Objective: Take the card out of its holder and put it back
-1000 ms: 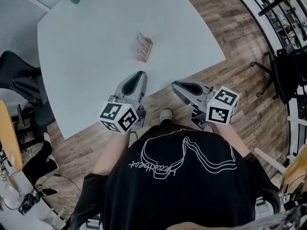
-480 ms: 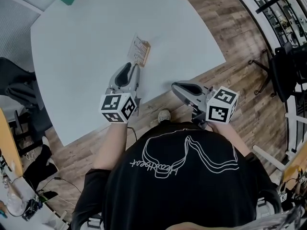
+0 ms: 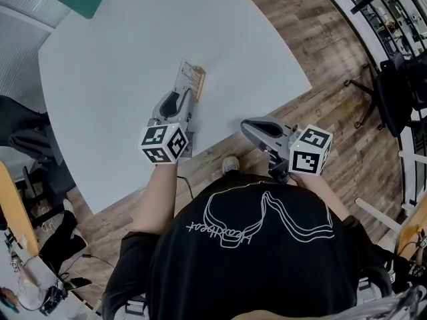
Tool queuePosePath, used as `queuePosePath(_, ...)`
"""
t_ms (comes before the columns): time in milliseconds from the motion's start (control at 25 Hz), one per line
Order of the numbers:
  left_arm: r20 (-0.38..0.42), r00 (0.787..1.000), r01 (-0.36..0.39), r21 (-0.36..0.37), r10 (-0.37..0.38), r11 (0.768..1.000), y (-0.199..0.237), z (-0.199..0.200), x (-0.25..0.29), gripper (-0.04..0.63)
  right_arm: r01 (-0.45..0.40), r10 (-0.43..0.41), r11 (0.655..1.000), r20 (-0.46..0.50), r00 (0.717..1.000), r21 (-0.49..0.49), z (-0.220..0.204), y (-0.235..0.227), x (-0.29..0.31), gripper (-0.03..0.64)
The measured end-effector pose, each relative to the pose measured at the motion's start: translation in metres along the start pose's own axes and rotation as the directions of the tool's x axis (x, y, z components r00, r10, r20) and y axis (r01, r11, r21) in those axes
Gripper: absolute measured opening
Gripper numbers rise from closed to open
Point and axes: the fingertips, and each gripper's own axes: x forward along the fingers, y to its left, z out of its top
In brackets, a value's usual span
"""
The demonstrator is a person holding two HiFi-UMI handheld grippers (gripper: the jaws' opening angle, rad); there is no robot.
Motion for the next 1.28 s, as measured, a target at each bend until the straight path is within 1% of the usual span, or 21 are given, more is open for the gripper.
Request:
queuePosePath(200,-0.028,0.999,-0.034,0.047,0.035,0.998,0.009,-0.005,0.007,0.133,0.022,-0.022,1.0,0.001,1.0,0.013,-0.003,-0.007,-0.001,0.009)
queuePosePath(320,-0.026,0.999,-0.036,0.059,0.037,0.998,0.01,-0.004,0.009,0.094,0.032,-0.032,0.999,-0.004,0.999,0.025,-0.007,-0.011,-0.002,0.009)
queuePosePath(560,-0.05,0.999,-0.016,0.119,0.022,0.993,0.0,-0.003,0.013,0.039,0.028,-0.028,0.998,-0.001,1.0,0.059,-0.012,-0.015,-0.003,0.009)
queuePosePath(640,-0.055,0.998,-0.015,0.13,0.023,0.991,-0.001,-0.003,0.014,0.032,0.031,-0.031,0.997,-0.001,1.0,0.068,-0.014,-0.017,-0.003,0.009)
queuePosePath(800,-0.053,0.998,-0.028,0.115,0.035,0.993,-0.001,-0.002,0.014,0.026,0.041,-0.039,0.996,-0.025,0.999,0.075,-0.02,-0.021,-0.005,0.009)
queuePosePath(1000,-0.054,0.998,-0.034,0.096,0.04,0.995,-0.001,-0.003,0.014,0.026,0.039,-0.037,0.996,-0.028,0.999,0.084,-0.021,-0.023,-0.004,0.009)
queuePosePath(1280,-0.058,0.998,-0.032,0.097,0.038,0.995,0.003,-0.001,0.014,0.026,0.06,-0.055,0.993,-0.048,0.997,0.104,-0.024,-0.028,0.0,0.009)
